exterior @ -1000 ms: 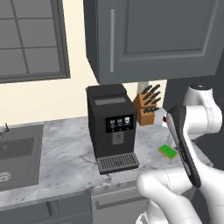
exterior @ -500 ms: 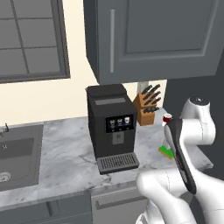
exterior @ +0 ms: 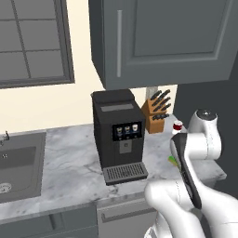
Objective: Place the sponge inside the microwave to prepare for sanitizing.
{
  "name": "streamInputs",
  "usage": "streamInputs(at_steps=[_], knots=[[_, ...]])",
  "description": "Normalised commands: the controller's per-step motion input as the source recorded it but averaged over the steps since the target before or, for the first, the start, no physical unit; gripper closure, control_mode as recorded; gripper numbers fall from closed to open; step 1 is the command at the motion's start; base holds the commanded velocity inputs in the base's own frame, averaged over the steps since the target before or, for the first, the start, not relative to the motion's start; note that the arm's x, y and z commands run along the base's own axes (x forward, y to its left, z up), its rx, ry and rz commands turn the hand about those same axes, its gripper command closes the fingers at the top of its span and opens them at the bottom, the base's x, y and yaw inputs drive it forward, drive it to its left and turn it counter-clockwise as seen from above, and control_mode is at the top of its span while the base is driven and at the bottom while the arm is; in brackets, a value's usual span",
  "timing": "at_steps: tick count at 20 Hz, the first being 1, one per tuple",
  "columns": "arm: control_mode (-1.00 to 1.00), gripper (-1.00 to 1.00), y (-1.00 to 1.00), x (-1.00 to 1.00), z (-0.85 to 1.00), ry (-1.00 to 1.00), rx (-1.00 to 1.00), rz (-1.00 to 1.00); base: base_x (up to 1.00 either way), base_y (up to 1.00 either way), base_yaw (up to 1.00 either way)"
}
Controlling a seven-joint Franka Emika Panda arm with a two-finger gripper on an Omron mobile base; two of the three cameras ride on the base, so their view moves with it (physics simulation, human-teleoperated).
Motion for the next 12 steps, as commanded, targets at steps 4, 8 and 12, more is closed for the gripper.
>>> streamInputs(at_steps=[4, 8, 12], knots=[[-1.00, -1.00, -0.06, 0.10, -0.13, -0.05, 0.00, 0.00, 0.00, 0.00, 0.00], [-1.00, -1.00, -0.28, 0.38, -0.18, 0.00, 0.00, 0.00, 0.00, 0.00, 0.00], [-1.00, -1.00, -0.14, 0.47, -0.20, -0.01, 0.00, 0.01, 0.00, 0.00, 0.00]])
